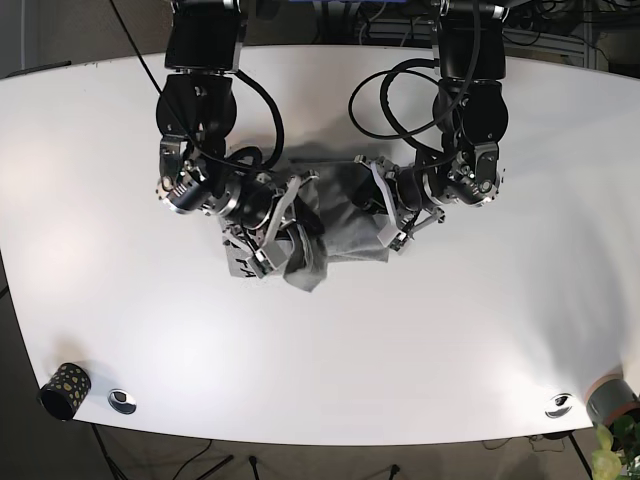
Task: Fold the T-shirt properly
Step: 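Lift and fold the strip in half with both grippers, bringing ends together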
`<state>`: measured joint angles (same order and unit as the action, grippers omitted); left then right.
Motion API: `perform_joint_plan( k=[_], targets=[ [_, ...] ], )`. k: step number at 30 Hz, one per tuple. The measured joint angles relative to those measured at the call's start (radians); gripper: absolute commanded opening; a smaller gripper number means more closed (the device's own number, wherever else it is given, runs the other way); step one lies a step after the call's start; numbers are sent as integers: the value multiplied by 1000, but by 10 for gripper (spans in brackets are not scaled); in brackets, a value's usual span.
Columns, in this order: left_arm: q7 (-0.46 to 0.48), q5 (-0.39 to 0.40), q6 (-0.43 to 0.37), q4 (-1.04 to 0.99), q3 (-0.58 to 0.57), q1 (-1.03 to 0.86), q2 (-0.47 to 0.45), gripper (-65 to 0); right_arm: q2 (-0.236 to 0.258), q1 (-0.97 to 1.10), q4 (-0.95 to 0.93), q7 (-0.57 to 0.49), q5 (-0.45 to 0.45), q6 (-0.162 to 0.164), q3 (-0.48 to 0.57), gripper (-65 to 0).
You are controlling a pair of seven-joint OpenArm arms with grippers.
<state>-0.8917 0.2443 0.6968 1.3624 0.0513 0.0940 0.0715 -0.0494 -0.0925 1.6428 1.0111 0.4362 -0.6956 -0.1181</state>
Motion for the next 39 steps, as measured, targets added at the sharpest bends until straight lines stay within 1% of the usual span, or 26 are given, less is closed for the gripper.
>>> perform_joint_plan(
  k=[2,4,6,7,9,11,12,15,16,21,23,27,29,31,33,35,37,39],
  targets=[
    [0,3,0,0,2,0,0,-576,-7,-23,-34,-22,-34,5,25,-526],
    [0,1,0,0,2,0,0,-576,-9,-43,-72,-56,-37,4,42,-423],
    [-1,2,0,-1,5,0,0,-575,-12,-71,-117,-73,-41,5,55,-304],
    [0,3,0,-1,5,0,0,-575,-15,-85,-144,-73,-48,6,58,-270],
    [-1,4,0,0,6,0,0,-575,-15,-100,-172,-75,-47,6,59,-178],
    [0,4,0,0,6,0,0,-575,-15,-104,-178,-76,-42,7,60,-133],
    [-1,4,0,0,6,0,0,-575,-15,-102,-171,-76,-40,6,59,-124],
    [-1,4,0,0,6,0,0,-575,-11,-76,-98,-48,-44,7,56,-127],
    [-1,4,0,1,6,1,0,-575,-11,-67,-61,-19,-45,7,52,-130],
    [-3,3,0,9,9,2,0,-575,19,-22,79,4,-32,3,51,-162],
    [-38,-9,1,44,34,-3,5,-575,31,17,122,4,-33,3,43,-171],
    [-45,-28,0,102,84,-8,2,-575,33,98,162,18,-28,5,-3,-174],
    [-48,-34,0,122,93,-8,-6,-575,32,121,171,21,16,4,-27,-174],
    [-48,-36,-1,139,97,-8,-14,-575,32,132,178,22,85,4,-66,-173],
    [-50,-32,0,152,100,-8,-28,-575,40,134,178,47,155,-4,-111,-171],
    [-50,-23,1,172,112,-10,-47,-576,58,133,177,65,182,0,-157,-171],
    [-50,-24,1,187,156,-6,-71,-576,84,135,176,81,198,1,-196,-170],
    [-50,-27,0,195,212,-5,-80,-576,109,140,176,93,207,0,-212,-170]
  ],
)
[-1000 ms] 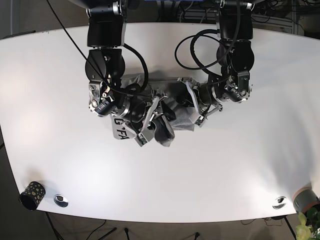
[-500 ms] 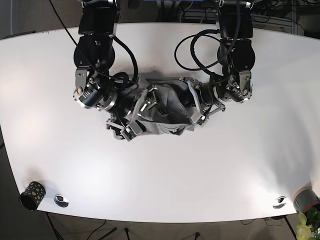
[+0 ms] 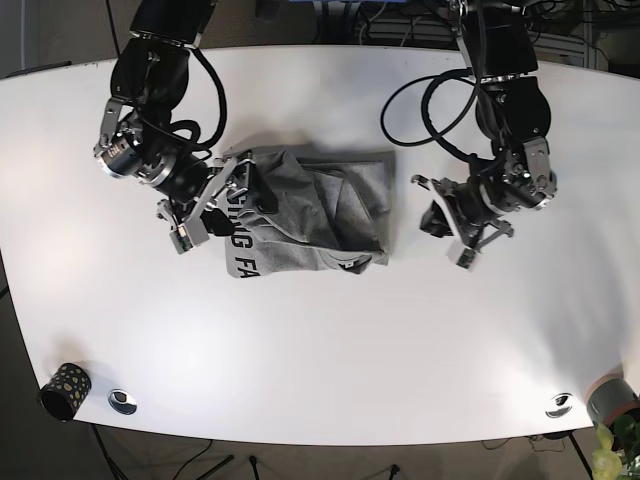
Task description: Fold the T-shirt properly
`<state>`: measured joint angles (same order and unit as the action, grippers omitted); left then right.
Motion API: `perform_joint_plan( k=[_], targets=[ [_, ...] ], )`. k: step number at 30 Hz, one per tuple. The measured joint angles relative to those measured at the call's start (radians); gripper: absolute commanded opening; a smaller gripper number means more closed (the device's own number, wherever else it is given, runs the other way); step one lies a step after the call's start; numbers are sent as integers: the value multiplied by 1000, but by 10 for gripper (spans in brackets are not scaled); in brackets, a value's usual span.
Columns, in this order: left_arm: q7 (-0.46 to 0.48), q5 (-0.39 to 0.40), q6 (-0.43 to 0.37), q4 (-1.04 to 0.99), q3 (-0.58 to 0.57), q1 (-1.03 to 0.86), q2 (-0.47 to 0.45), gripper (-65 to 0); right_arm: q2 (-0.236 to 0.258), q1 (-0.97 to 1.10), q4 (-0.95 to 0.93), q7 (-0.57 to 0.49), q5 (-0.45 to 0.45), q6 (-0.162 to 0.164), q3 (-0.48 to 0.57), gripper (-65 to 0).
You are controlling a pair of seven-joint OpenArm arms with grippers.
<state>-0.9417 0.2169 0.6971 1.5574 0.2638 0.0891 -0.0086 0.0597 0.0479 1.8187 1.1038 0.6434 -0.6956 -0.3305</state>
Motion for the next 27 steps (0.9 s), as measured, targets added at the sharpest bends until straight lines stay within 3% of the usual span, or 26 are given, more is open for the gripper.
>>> perform_joint_plan(
  k=[10,20,27],
  targets=[
    [-2,-7,-1,0,188,-4,3,-576,20,17,-88,-3,16,3,4,-174],
    [-1,-7,-1,0,190,-32,5,-576,51,-31,-201,-21,15,4,5,-176],
    [-3,-6,-1,-1,189,-33,5,-576,8,-26,-158,-8,15,7,89,-176]
  ],
)
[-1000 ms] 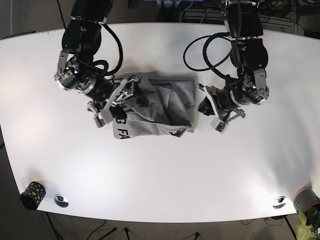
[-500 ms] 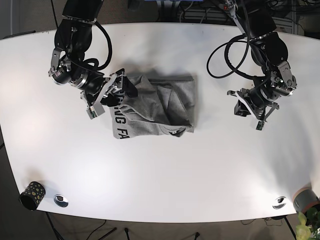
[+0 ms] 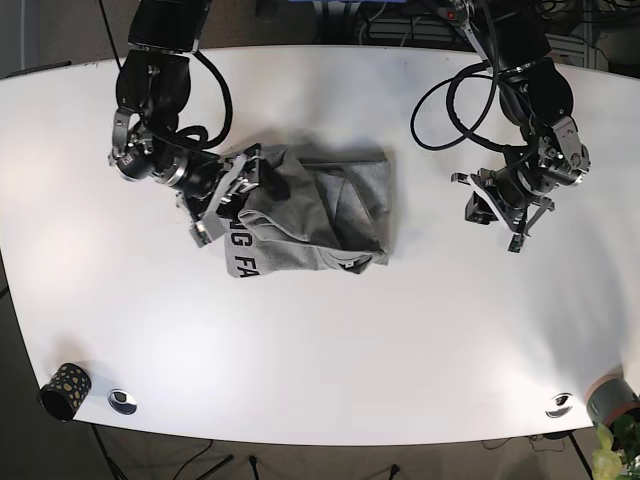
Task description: Fold the T-shirt properly
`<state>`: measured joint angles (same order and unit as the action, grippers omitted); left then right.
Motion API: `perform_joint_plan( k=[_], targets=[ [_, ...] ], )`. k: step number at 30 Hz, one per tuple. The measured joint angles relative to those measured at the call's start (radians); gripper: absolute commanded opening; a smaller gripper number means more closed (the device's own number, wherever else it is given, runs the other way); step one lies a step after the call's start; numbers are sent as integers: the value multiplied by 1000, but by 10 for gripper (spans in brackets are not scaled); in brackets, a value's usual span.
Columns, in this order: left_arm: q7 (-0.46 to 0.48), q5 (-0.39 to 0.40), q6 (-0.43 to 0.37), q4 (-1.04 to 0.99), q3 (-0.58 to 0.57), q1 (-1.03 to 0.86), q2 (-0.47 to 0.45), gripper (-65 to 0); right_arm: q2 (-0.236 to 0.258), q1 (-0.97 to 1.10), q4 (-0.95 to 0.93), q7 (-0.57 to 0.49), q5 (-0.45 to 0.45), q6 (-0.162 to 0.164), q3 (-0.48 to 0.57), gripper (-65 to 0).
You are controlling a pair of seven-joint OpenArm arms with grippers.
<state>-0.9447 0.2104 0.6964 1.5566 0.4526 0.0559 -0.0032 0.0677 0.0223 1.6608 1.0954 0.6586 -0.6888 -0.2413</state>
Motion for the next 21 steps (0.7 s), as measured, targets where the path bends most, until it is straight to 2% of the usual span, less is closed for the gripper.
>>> perform_joint_plan(
  k=[8,13,16,18,21],
  targets=[
    [0,0,0,0,0,-1,-5,-576,-63,28,13,-5,-3,0,137,-176],
    [0,3,0,2,-2,0,-39,-576,-132,34,10,-3,-82,2,294,-176],
    [0,-2,0,3,-1,4,-46,-576,-170,48,14,-10,-113,-2,347,-176],
    [-2,-1,0,3,-2,10,-44,-576,-180,56,19,-10,-114,-12,350,-176],
    [-5,-1,0,3,-3,31,-39,-575,-158,50,38,-10,-137,-7,333,-176]
  ],
)
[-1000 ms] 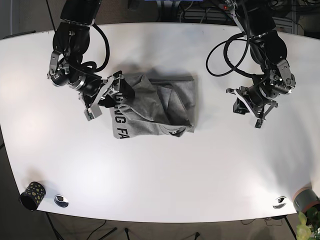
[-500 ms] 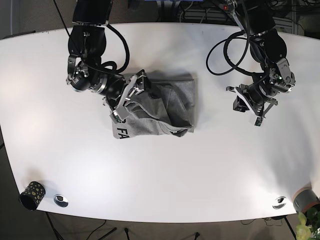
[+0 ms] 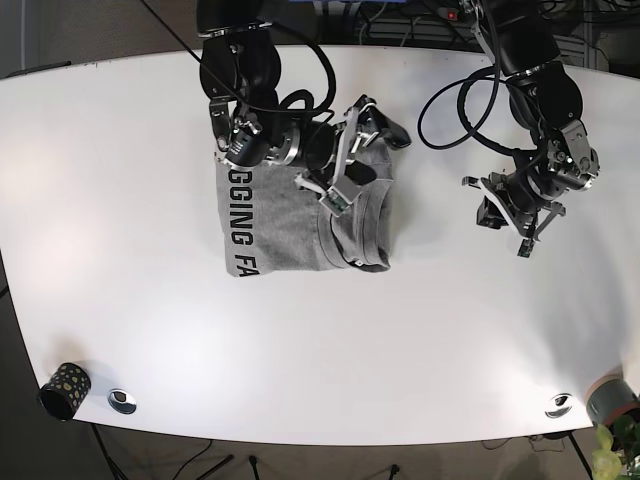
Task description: Fold the T-shirt properly
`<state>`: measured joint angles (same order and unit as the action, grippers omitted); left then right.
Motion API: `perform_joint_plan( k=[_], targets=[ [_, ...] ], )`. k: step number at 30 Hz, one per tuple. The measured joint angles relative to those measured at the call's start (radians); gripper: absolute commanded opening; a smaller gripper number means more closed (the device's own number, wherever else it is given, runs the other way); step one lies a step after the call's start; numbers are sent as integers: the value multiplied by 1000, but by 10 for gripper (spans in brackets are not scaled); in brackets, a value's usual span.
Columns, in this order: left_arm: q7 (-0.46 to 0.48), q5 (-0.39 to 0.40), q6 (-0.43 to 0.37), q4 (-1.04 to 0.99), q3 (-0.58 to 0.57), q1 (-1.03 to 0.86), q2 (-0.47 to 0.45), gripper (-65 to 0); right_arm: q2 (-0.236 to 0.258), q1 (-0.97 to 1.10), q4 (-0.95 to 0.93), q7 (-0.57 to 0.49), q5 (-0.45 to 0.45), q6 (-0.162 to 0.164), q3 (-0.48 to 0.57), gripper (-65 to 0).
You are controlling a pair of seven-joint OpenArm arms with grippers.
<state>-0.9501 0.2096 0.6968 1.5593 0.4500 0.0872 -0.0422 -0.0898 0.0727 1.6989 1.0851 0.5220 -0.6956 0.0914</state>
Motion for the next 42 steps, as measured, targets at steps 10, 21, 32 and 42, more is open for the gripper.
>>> perform_joint_plan(
  k=[10,21,32,42],
  targets=[
    [5,2,0,17,-205,32,-13,-575,79,-35,53,6,5,3,-203,-176],
    [6,-4,0,16,-527,71,26,-575,177,-198,-78,0,5,3,-343,-244],
    [9,-3,0,16,-591,49,72,-581,232,-338,-343,-82,2,5,-353,-518],
    [13,0,1,-22,-593,-3,47,-581,309,-311,-488,-257,-2,7,-230,-518]
  ],
)
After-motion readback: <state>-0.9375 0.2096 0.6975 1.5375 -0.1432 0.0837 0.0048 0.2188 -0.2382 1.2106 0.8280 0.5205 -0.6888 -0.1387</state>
